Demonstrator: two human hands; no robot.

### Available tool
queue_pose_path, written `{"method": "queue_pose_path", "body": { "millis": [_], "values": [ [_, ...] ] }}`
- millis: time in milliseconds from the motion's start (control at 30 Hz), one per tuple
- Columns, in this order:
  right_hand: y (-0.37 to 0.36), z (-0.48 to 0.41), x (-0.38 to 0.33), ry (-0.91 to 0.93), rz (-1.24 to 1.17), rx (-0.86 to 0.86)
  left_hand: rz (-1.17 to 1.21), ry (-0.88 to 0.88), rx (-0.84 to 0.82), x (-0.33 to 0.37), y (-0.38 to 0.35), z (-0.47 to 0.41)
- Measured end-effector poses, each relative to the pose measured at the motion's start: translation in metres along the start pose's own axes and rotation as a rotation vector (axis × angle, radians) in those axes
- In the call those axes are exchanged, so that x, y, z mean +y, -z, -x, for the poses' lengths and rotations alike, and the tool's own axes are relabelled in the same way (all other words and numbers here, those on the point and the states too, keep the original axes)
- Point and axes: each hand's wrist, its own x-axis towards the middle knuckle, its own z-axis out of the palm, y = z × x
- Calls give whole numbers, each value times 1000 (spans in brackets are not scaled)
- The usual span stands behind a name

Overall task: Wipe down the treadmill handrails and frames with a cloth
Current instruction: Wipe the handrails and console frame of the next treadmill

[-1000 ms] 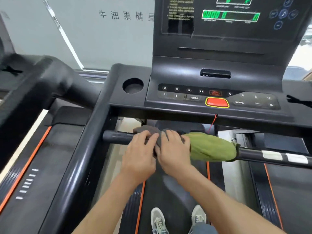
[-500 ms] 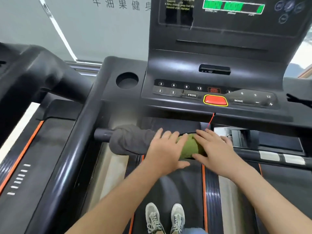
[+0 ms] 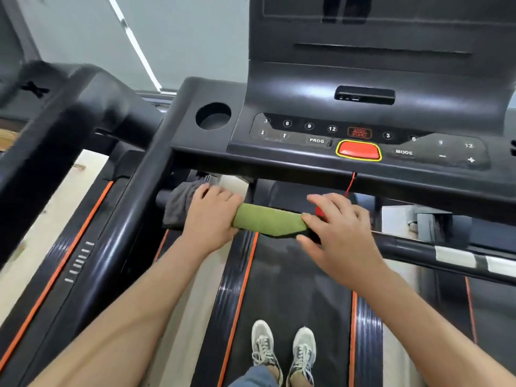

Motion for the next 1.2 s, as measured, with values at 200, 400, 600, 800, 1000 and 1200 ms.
{"method": "queue_pose_path", "body": {
  "millis": [200, 400, 600, 800, 1000, 1200],
  "values": [
    [7, -20, -11, 27, -72, 44, 261, -135, 86, 98, 0, -19],
    [19, -51, -28, 49, 181, -241, 160, -108, 42, 5, -7, 3],
    [-6, -85, -81, 5, -132, -416, -49, 47, -118, -53, 1, 7],
    [22, -95, -53, -197, -30, -530, 229, -208, 51, 41, -7, -5],
    [-14, -101, -108, -53, -172, -559, 129, -222, 159, -60, -21, 13],
    [-48, -119, -165, -34, -79, -211, 97, -155, 249, -90, -21, 25]
  ]
}}
